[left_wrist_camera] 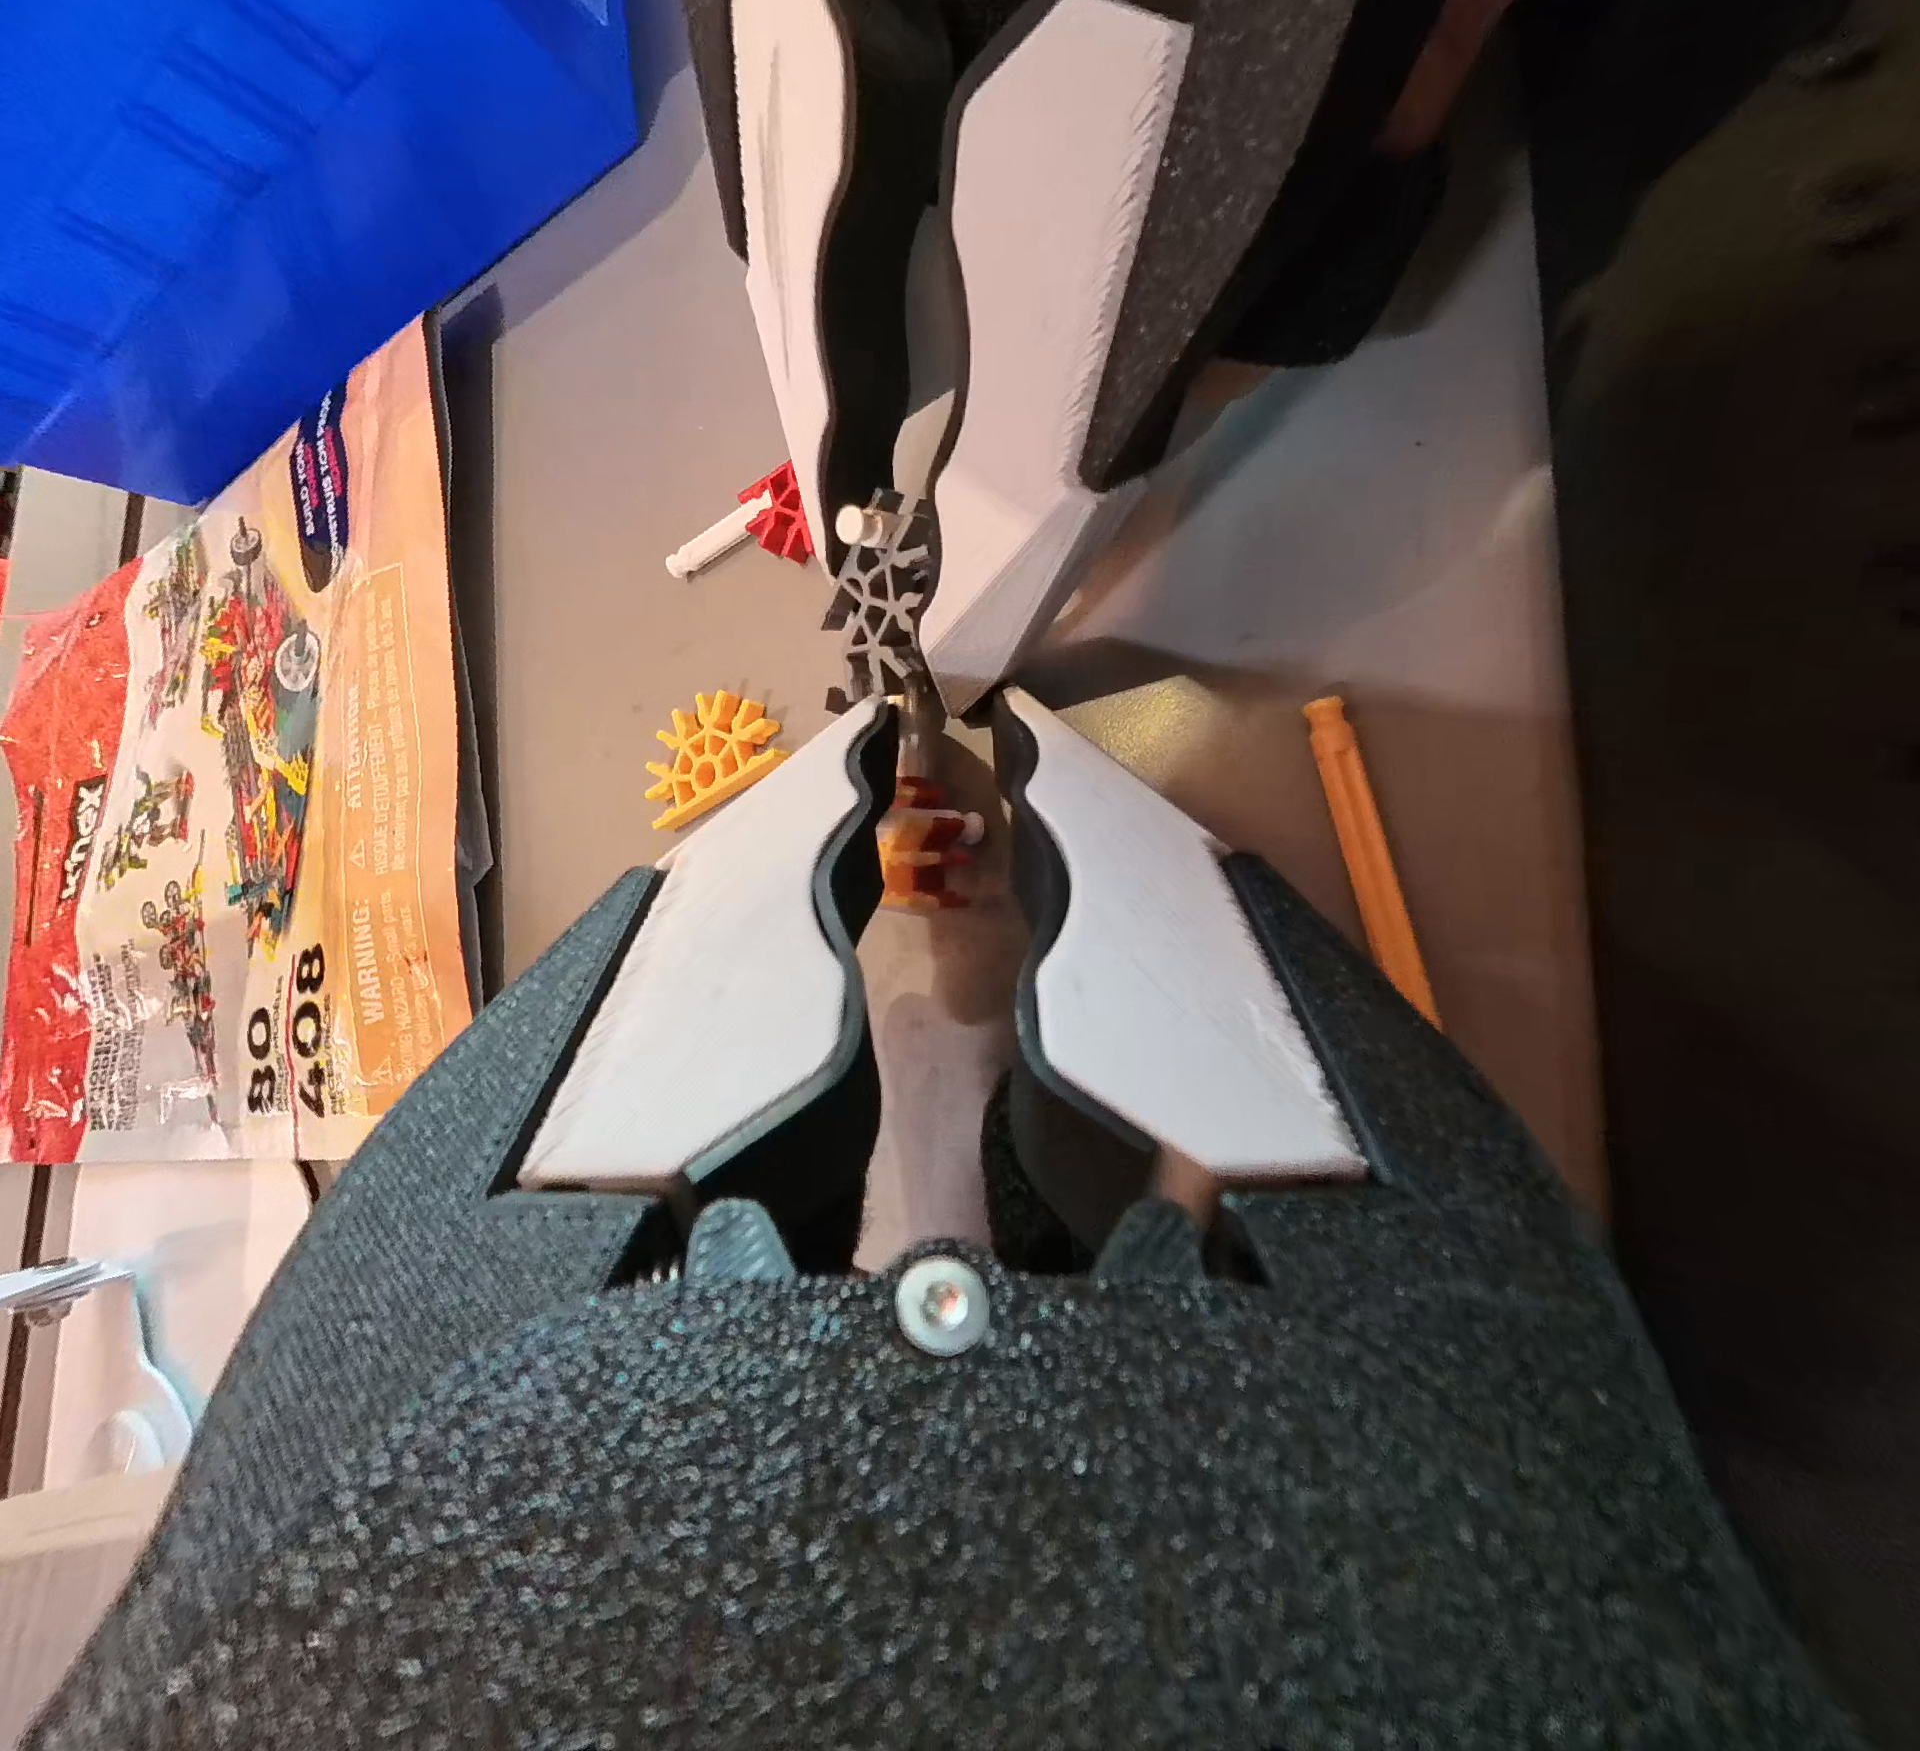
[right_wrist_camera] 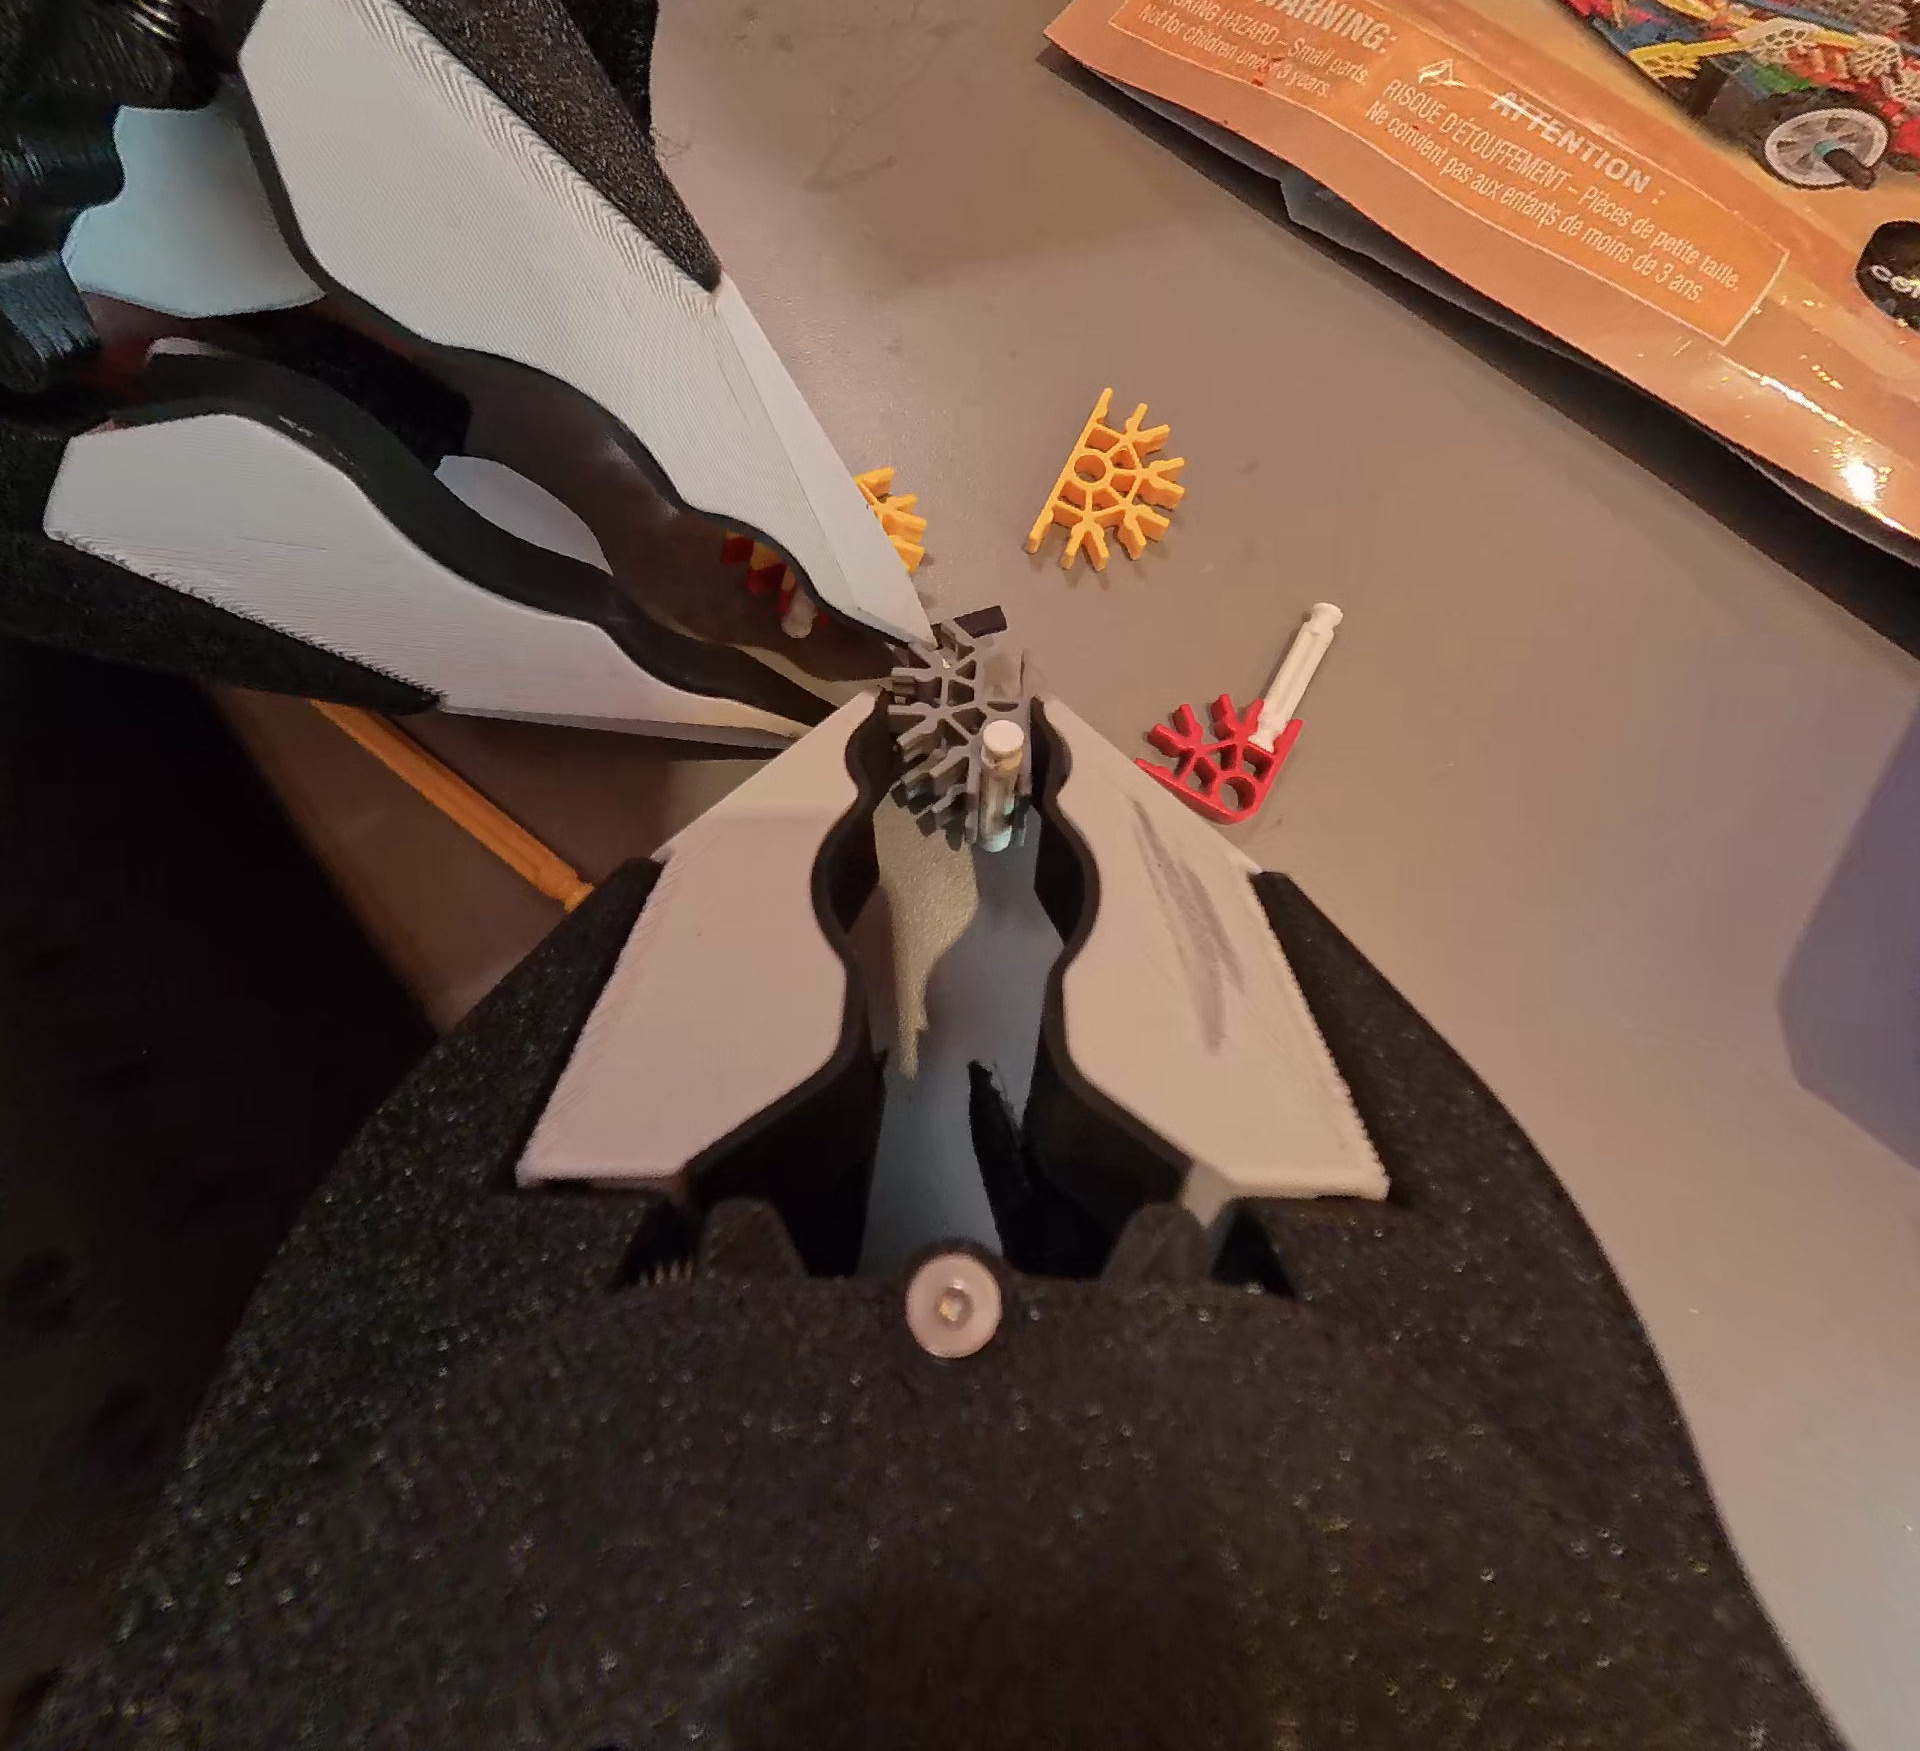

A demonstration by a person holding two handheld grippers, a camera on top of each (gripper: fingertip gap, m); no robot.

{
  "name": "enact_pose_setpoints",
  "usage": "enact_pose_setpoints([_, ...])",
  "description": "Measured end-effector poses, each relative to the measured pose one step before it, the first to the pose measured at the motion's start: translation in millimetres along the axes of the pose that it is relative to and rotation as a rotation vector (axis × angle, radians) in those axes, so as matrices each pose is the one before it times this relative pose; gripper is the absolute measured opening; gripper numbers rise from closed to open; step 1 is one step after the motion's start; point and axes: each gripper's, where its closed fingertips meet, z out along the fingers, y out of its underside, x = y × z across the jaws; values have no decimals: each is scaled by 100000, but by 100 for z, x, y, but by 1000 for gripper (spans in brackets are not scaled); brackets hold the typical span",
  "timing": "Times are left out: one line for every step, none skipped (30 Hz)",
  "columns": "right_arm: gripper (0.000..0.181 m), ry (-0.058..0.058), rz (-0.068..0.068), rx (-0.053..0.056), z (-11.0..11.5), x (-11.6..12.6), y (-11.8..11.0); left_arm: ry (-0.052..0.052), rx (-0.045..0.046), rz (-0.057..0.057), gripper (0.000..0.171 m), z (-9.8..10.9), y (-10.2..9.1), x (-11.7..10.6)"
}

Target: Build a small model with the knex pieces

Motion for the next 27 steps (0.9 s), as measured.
enact_pose_setpoints([24,-65,68,-1,0,0,1,433,0,462,18,7,6,10])
enact_pose_setpoints([24,2,10,-9,-6,-8,6,774,-324,300,18,6,6,6])
enact_pose_setpoints([24,40,-46,-5,5,2,-5,383,-791,998,17,5,17,8])
enact_pose_setpoints([24,-58,44,-1,-5,-5,5,81,-529,1069,17,4,2,5])
enact_pose_setpoints([24,-73,85,12,0,-2,-1,387,-131,-2,17,13,-1,22])
enact_pose_setpoints([24,68,-67,0,-5,-7,4,455,-470,-33,17,-2,16,14])
enact_pose_setpoints([24,27,-53,5,-6,-6,-9,-230,-1106,1289,16,-2,15,13])
enact_pose_setpoints([23,-19,5,13,-2,-4,15,-361,-974,1738,17,6,-9,7])
enact_pose_setpoints([23,-12,32,1,0,-4,0,281,-343,790,17,13,-1,2])
enact_pose_setpoints([24,-80,89,-5,-8,-3,-6,381,-402,537,17,-5,12,7])
enact_pose_setpoints([24,-166,131,-11,-2,-4,3,63,-804,801,17,4,15,6])
enact_pose_setpoints([24,-181,117,19,0,-5,-1,-339,-1085,1536,16,8,-5,22])
enact_pose_setpoints([24,-129,58,29,-9,-9,7,-234,-1009,1718,14,-1,-1,1])
enact_pose_setpoints([24,-39,5,16,1,-6,-2,311,-538,722,14,3,16,8])
enact_pose_setpoints([24,71,-46,17,-4,6,2,506,-571,354,14,-1,14,10])
enact_pose_setpoints([24,34,-41,6,1,-7,-2,-80,-1078,1453,14,3,15,11])
enact_pose_setpoints([24,-81,27,3,-5,-7,5,-514,-1204,2313,15,4,-8,18])
enact_pose_setpoints([24,-109,60,33,-15,-6,-1,-34,-901,1477,14,-7,-4,9])
enact_pose_setpoints([24,-130,130,22,1,1,-1,113,-331,328,14,10,-7,5])
enact_pose_setpoints([24,-113,65,13,-5,0,4,-623,-120,905,13,-1,-9,8])
enact_pose_setpoints([24,-171,133,12,0,-5,0,-458,-24,972,12,1,1,13])
enact_pose_setpoints([24,-177,189,12,-1,4,1,-10,-264,855,12,6,-10,11])
enact_pose_setpoints([24,-70,23,-6,-13,-5,-1,-94,-843,1826,12,1,5,-1])
enact_pose_setpoints([24,-191,112,17,-5,0,4,-155,-1030,2699,12,5,-20,21])
enact_pose_setpoints([24,-138,132,15,-5,-8,4,118,-543,1785,12,8,-9,3])
enact_pose_setpoints([24,82,-98,10,1,4,-2,-229,-674,1403,12,0,12,9])
enact_pose_setpoints([24,-52,14,29,-8,-9,6,-912,-630,2276,11,-7,-18,28])
